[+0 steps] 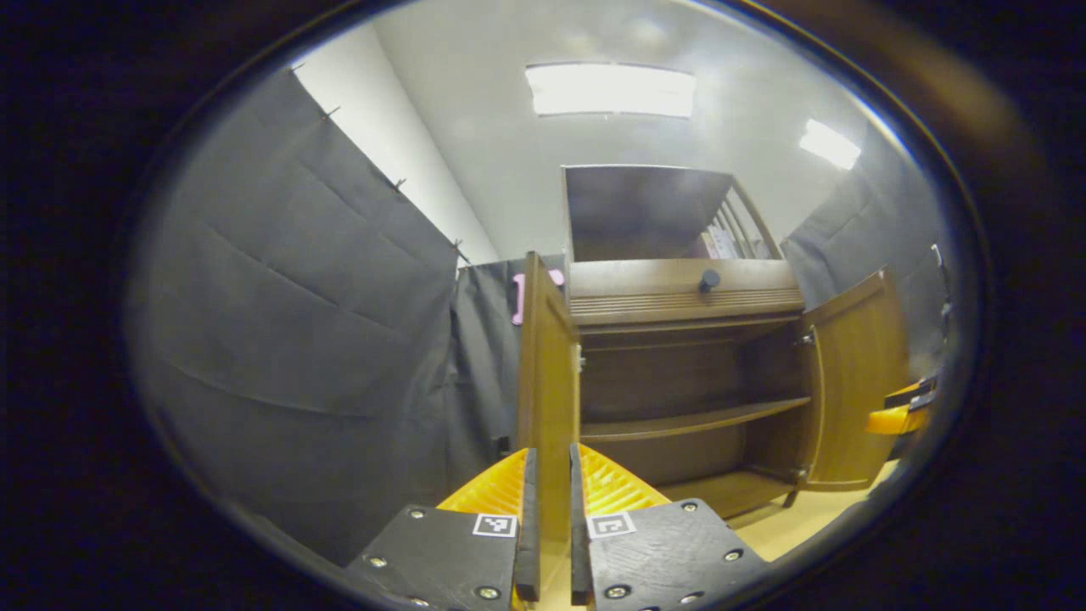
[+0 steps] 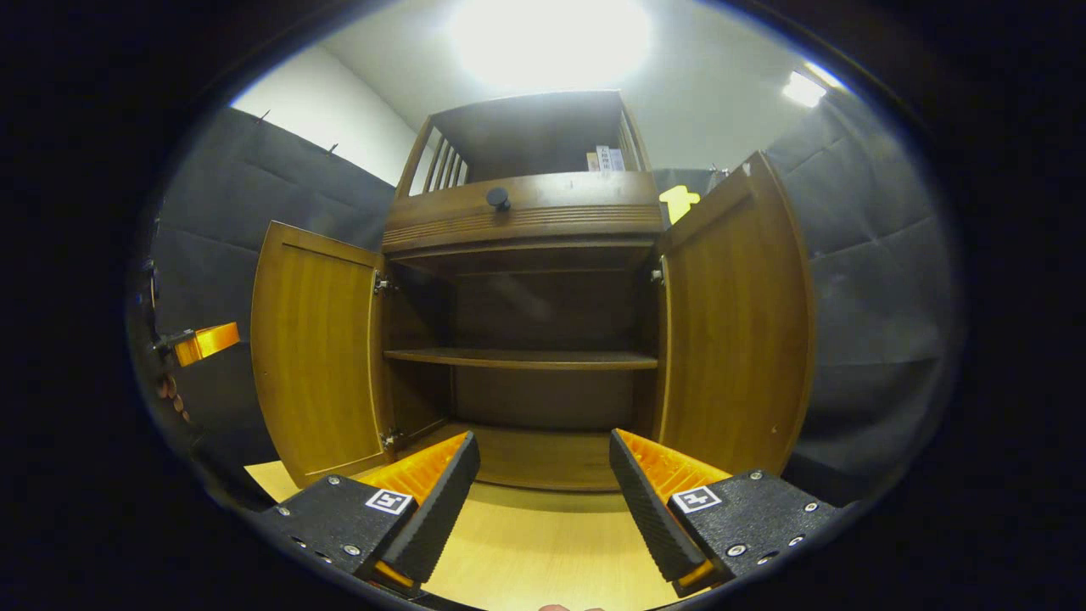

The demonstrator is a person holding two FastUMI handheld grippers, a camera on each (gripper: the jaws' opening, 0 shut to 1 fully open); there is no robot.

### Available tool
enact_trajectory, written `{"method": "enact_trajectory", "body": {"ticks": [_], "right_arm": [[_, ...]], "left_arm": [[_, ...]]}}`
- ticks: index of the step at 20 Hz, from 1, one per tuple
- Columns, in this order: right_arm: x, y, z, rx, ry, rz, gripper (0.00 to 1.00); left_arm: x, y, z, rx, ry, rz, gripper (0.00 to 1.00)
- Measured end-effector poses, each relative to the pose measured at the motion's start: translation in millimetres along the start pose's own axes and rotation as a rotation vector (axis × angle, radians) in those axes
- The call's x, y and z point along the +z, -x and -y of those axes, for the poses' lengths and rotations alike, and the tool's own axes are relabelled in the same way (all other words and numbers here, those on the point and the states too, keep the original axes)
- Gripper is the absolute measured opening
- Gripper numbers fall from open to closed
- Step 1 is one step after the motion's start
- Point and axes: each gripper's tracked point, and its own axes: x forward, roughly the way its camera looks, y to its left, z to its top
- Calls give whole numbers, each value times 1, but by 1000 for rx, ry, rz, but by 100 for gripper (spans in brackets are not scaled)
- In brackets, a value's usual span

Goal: Open the right door of the double-door shoe cabinet with the right hand, and open the left door with the left hand.

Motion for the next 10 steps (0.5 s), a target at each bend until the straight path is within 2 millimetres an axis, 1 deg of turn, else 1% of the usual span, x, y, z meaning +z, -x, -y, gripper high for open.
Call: {"method": "enact_trajectory", "body": {"ticks": [1, 2, 3, 5, 6, 7, 9, 10], "right_arm": [[4, -1, 1, -6, 0, 14, 95], [7, -1, -1, -2, -11, 28, 94], [9, 0, -3, 5, -27, 39, 95], [12, 6, -8, 21, -50, 36, 95], [14, 8, -12, 37, -66, 26, 96], [16, 11, -17, 56, -77, 34, 96], [17, 16, -24, 81, -70, 58, 95], [13, 21, -24, 82, -57, 54, 94]], "left_arm": [[-1, -4, 14, -15, 15, -8, 12], [1, -4, 28, -36, 32, -11, 17], [6, -6, 43, -61, 43, -8, 30], [16, -4, 62, -84, 48, 2, 34], [19, 3, 65, -73, 49, 19, 34], [22, 6, 69, -55, 59, 43, 47], [17, 5, 86, -52, 70, 31, 72], [10, 6, 97, -57, 73, 6, 89]]}}
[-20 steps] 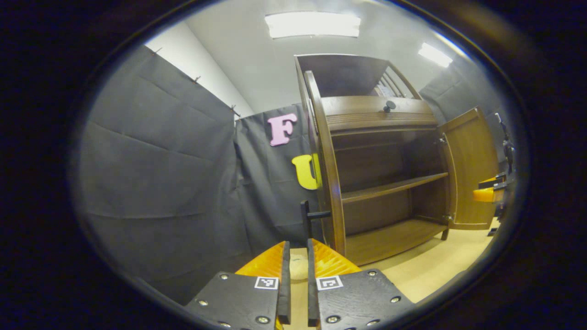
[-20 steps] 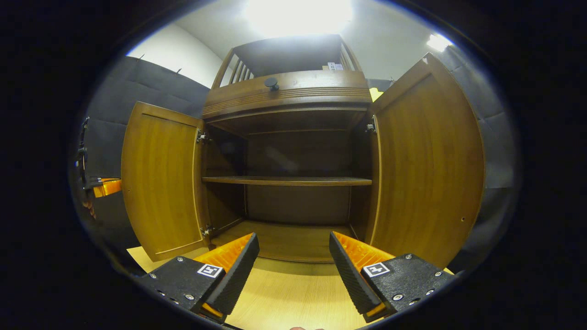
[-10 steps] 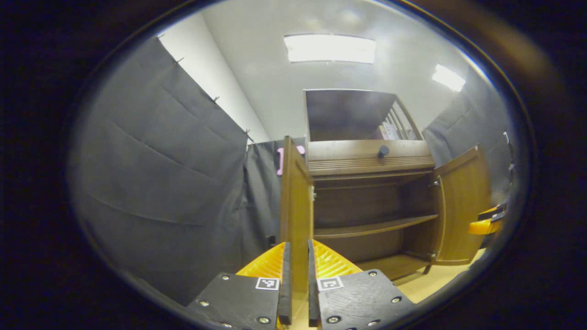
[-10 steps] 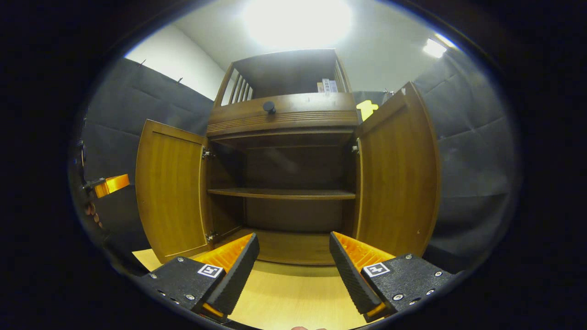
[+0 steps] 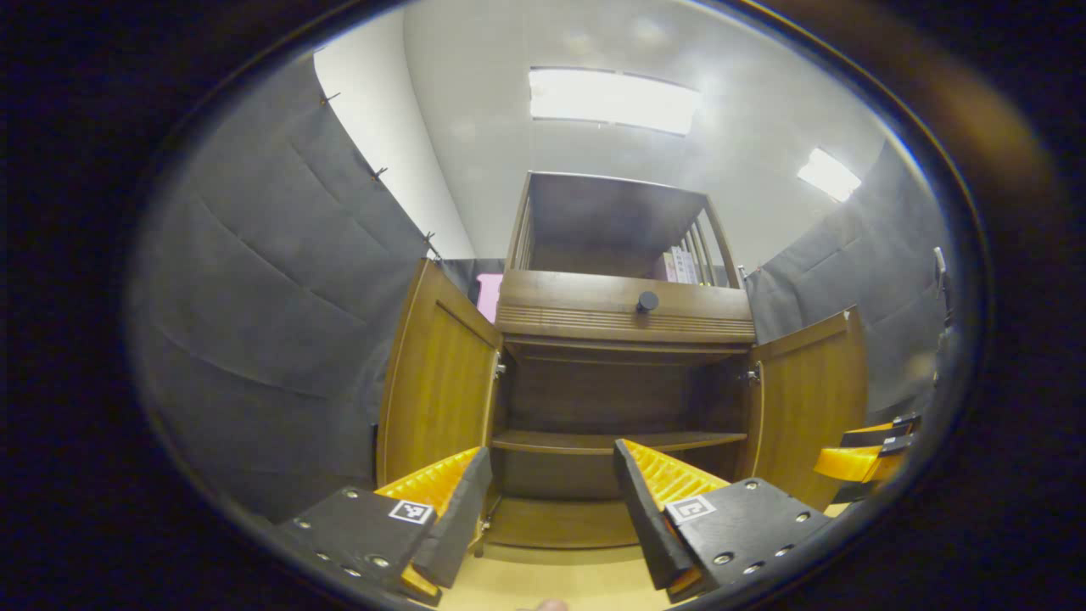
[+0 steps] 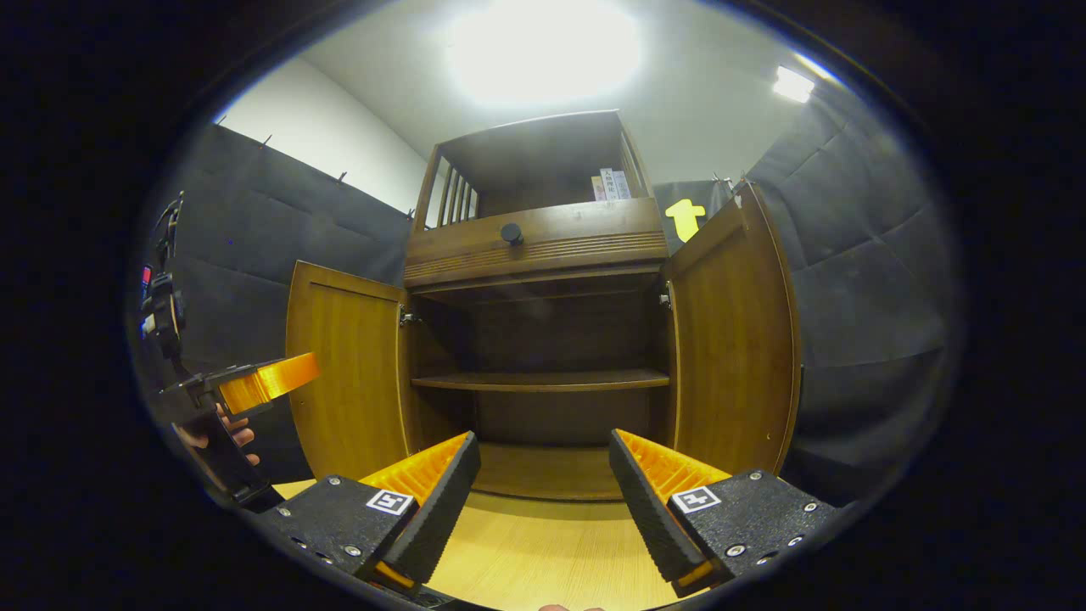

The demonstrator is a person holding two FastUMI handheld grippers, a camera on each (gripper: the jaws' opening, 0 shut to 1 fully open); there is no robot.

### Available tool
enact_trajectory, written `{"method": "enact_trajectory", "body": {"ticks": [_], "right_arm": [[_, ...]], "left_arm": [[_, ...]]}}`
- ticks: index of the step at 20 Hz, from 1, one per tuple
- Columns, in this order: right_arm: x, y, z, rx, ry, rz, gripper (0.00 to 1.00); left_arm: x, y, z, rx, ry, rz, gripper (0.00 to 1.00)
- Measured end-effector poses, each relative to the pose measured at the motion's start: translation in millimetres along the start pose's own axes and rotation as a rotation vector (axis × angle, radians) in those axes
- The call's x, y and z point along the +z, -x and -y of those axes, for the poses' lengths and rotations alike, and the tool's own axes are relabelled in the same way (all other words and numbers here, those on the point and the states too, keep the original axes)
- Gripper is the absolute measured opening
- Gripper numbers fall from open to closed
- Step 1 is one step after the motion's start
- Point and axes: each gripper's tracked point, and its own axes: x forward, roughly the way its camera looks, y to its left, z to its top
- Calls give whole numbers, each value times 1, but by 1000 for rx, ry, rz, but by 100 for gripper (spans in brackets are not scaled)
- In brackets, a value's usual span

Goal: Open the right door of the double-door shoe cabinet with the right hand, and open the left door with the left hand.

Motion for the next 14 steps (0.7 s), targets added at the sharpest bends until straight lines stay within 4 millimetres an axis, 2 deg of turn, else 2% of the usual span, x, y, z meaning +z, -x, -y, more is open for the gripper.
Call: {"method": "enact_trajectory", "body": {"ticks": [2, 3, 4, 6, 9, 13, 14], "right_arm": [[-6, 3, 3, -9, 26, -15, 95], [-8, 5, 7, -21, 30, -21, 95], [-9, 7, 9, -29, 32, -24, 95], [-7, 9, 14, -41, 28, -13, 95], [1, 8, 14, -50, -17, 27, 95], [-4, 7, 15, -51, -15, 7, 96], [-5, 7, 14, -53, -6, 3, 95]], "left_arm": [[-17, 1, 11, -7, 19, -66, 92], [-23, 3, 15, -15, 38, -90, 88], [-26, 6, 19, -20, 58, -105, 92], [-31, 2, 18, -18, 76, -124, 92], [-26, -2, 7, 20, 44, -125, 92], [-19, 2, 8, 21, 21, -112, 92], [-17, 2, 7, 23, 11, -110, 88]]}}
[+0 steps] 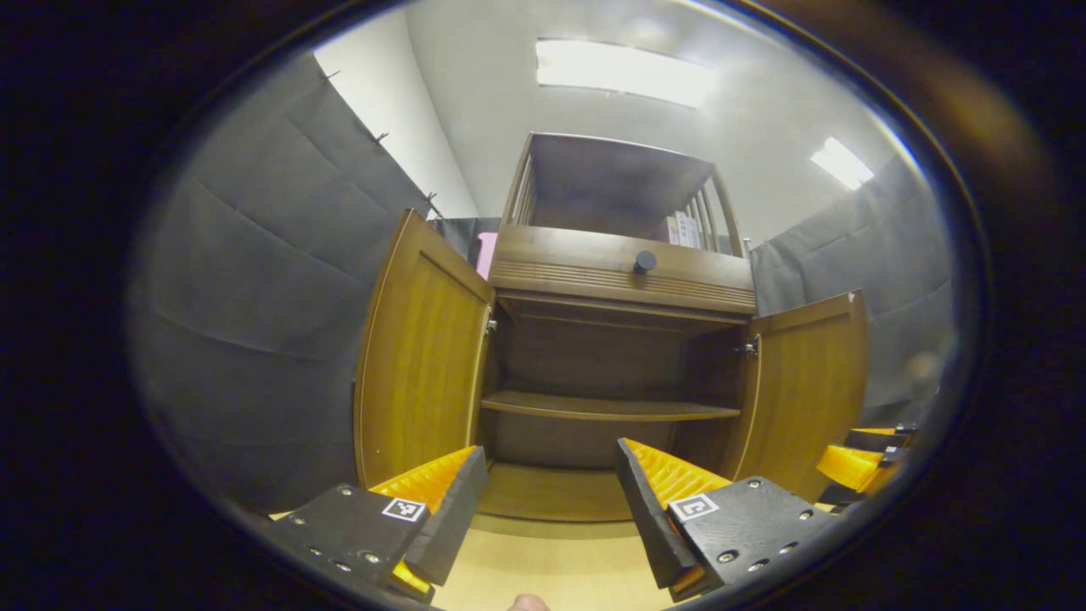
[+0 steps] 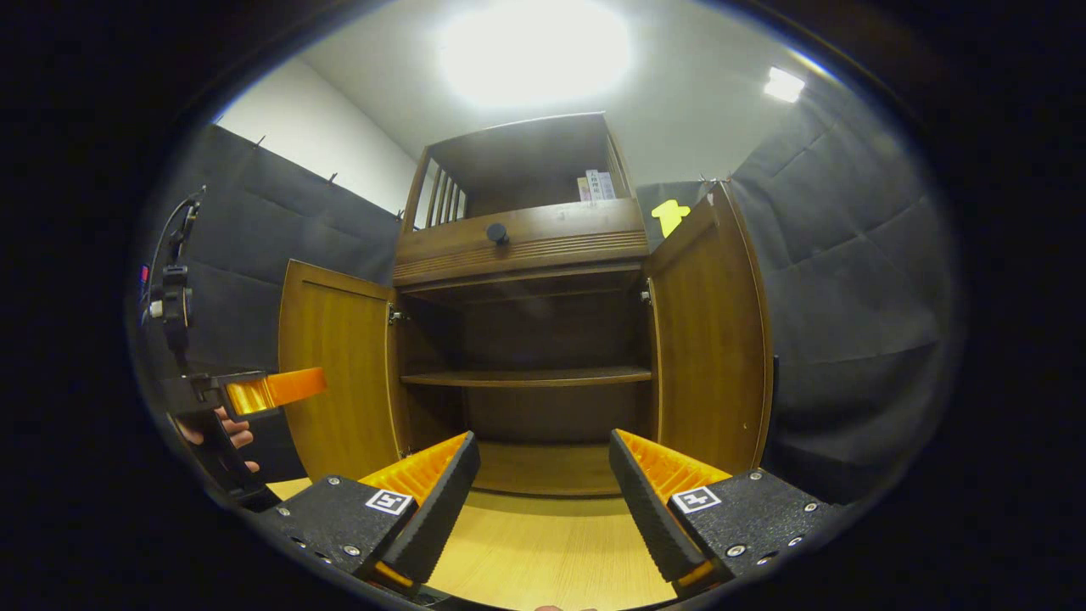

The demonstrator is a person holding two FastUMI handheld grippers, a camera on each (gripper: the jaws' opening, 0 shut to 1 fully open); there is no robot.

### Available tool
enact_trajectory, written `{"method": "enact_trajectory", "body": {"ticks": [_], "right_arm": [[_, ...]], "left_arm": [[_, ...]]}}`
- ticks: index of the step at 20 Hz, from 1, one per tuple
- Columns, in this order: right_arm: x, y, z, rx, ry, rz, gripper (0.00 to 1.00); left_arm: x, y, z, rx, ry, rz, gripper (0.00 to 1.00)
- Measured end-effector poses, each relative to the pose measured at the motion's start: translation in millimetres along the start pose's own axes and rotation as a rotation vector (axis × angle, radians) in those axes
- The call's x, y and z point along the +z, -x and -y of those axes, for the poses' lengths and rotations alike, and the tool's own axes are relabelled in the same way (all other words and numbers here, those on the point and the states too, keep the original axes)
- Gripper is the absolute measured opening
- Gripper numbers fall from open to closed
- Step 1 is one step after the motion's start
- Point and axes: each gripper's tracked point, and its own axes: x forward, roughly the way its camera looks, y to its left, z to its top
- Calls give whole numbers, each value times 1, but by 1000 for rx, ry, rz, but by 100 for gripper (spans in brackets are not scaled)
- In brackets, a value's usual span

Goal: Open the right door of the double-door shoe cabinet with the right hand, and open the left door with the left hand.

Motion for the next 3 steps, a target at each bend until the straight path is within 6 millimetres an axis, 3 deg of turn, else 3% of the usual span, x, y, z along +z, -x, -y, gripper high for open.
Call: {"method": "enact_trajectory", "body": {"ticks": [3], "right_arm": [[-2, 0, -4, 10, 12, -9, 95]], "left_arm": [[-3, 1, 2, -10, -8, -13, 88]]}}
